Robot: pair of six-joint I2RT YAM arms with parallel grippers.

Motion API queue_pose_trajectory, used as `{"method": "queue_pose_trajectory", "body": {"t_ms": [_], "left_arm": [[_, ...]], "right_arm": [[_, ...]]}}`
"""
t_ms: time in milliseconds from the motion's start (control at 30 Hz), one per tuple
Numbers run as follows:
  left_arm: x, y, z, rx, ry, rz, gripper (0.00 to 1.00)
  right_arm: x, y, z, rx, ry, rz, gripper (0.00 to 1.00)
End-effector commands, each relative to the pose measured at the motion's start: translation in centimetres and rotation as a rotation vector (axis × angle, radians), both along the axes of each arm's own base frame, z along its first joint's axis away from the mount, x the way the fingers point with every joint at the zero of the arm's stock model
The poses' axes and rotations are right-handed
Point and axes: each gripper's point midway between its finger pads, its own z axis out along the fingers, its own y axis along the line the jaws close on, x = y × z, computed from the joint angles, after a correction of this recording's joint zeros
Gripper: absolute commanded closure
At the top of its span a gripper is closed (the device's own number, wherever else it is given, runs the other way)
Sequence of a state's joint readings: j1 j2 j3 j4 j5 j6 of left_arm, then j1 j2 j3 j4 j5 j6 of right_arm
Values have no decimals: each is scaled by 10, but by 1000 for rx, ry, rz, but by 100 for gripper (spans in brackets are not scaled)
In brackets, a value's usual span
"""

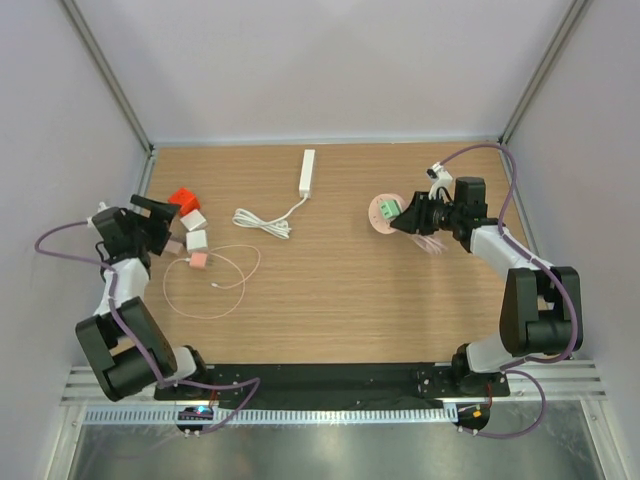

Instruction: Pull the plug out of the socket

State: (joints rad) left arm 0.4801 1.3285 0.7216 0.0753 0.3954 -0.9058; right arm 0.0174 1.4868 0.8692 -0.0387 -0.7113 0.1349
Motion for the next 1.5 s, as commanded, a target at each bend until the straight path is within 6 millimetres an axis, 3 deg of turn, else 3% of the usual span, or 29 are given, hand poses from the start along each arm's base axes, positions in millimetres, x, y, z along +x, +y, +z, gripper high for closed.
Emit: {"method": "queue_pose_trajectory", "body": {"t_ms": [0, 133, 367, 500, 567, 600, 667, 833, 900, 933, 967, 1000, 1100, 1133, 1200, 1233, 1300, 1333, 1400, 1433, 1467], "left_arm": [[-4, -2, 16, 37, -21, -30, 11], [-10, -19, 21, -6, -59, -91, 11], [-14, -84, 40, -111, -177, -309, 11], [-17, -146, 55, -141, -222, -462, 11], [-17, -165, 64, -151, -250, -490, 11], [-20, -188, 69, -158, -265, -545, 11], [-19, -205, 78, -161, -285, -560, 10], [-28, -276, 94, -172, -306, -701, 10], [-28, -294, 106, -169, -329, -734, 10], [-35, -312, 110, -174, -334, -776, 11], [-32, -319, 105, -172, -320, -778, 10], [-32, -330, 116, -175, -343, -798, 10], [-36, -364, 112, -176, -327, -852, 10], [-34, -373, 122, -179, -346, -866, 10], [-36, -398, 112, -175, -319, -901, 10], [-35, -409, 121, -178, -337, -914, 11], [-35, -432, 108, -171, -303, -927, 10], [-31, -440, 112, -172, -304, -923, 10], [-34, -460, 95, -156, -249, -937, 10], [-29, -467, 104, -148, -266, -921, 10], [-30, -472, 98, -138, -238, -920, 10]], "right_arm": [[13, 6, 30, 34, -116, 38, 99], [13, 7, 30, 40, -115, 43, 99], [11, 10, 28, 53, -108, 60, 99], [11, 11, 27, 55, -105, 69, 99], [11, 11, 28, 56, -106, 69, 99], [11, 12, 27, 57, -106, 74, 99], [10, 11, 27, 59, -103, 75, 99], [10, 13, 26, 66, -97, 85, 99], [9, 13, 25, 69, -93, 88, 99], [10, 13, 26, 69, -95, 88, 99], [9, 14, 26, 69, -95, 91, 99], [9, 14, 26, 69, -95, 91, 99], [9, 14, 26, 70, -93, 93, 99], [9, 14, 26, 71, -93, 94, 99], [8, 15, 26, 72, -93, 97, 99], [8, 16, 27, 72, -96, 98, 99], [8, 16, 28, 73, -97, 99, 99], [8, 16, 29, 73, -98, 99, 99], [7, 17, 29, 70, -102, 101, 99], [7, 17, 29, 71, -99, 100, 99], [8, 17, 30, 70, -103, 101, 99]]}}
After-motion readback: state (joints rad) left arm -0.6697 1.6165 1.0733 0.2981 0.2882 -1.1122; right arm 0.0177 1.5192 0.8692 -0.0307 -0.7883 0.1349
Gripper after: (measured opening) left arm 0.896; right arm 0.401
